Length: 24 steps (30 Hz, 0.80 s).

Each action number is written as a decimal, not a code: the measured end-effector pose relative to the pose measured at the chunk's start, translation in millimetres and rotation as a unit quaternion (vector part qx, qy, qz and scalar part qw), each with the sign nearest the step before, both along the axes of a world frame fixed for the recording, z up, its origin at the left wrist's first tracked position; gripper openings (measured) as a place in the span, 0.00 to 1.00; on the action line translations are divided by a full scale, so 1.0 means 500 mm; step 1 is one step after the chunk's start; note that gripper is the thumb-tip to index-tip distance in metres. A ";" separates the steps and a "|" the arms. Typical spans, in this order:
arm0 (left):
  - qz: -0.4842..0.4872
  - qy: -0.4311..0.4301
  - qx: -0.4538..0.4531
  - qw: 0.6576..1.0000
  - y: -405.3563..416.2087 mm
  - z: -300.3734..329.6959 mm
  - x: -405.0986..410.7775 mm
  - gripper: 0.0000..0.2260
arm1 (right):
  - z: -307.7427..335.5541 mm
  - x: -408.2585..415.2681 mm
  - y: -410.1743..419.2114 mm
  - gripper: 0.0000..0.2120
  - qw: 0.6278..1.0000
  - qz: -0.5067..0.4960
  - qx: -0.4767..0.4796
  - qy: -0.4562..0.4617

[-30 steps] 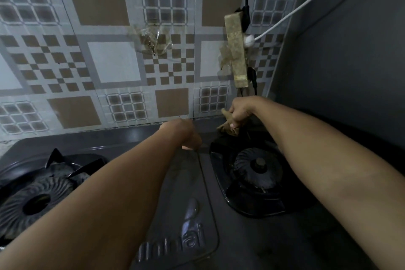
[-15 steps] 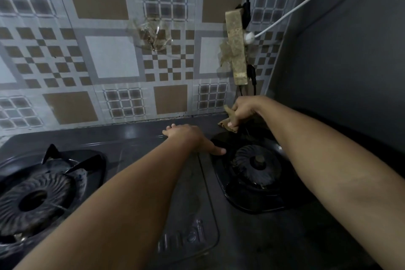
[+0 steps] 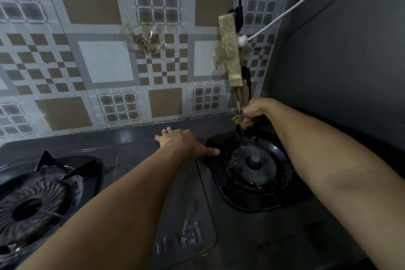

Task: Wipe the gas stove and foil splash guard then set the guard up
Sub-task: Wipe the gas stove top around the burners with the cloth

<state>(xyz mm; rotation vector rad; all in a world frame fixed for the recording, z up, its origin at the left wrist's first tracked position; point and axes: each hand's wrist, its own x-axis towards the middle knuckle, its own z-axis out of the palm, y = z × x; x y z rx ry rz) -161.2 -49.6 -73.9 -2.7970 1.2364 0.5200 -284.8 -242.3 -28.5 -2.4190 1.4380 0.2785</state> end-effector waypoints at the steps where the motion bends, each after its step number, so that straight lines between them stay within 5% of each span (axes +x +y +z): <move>1: -0.001 -0.003 0.000 1.000 0.000 -0.001 0.000 0.58 | 0.001 -0.015 -0.005 0.07 1.000 -0.018 0.005 -0.004; 4: -0.007 0.001 -0.005 1.000 -0.006 0.002 0.003 0.59 | 0.000 -0.060 -0.008 0.10 0.997 -0.070 0.030 -0.025; 8: -0.006 0.075 0.016 0.997 -0.036 -0.005 0.030 0.72 | 0.006 -0.096 0.018 0.21 0.986 -0.126 0.085 -0.065; 12: 0.009 0.082 0.018 0.996 -0.061 -0.028 0.047 0.72 | 0.014 -0.143 0.044 0.09 0.962 -0.202 0.158 -0.092; 24: 0.045 0.100 -0.005 0.994 -0.082 -0.065 0.066 0.72 | -0.023 -0.242 0.114 0.11 0.915 -0.311 0.128 -0.223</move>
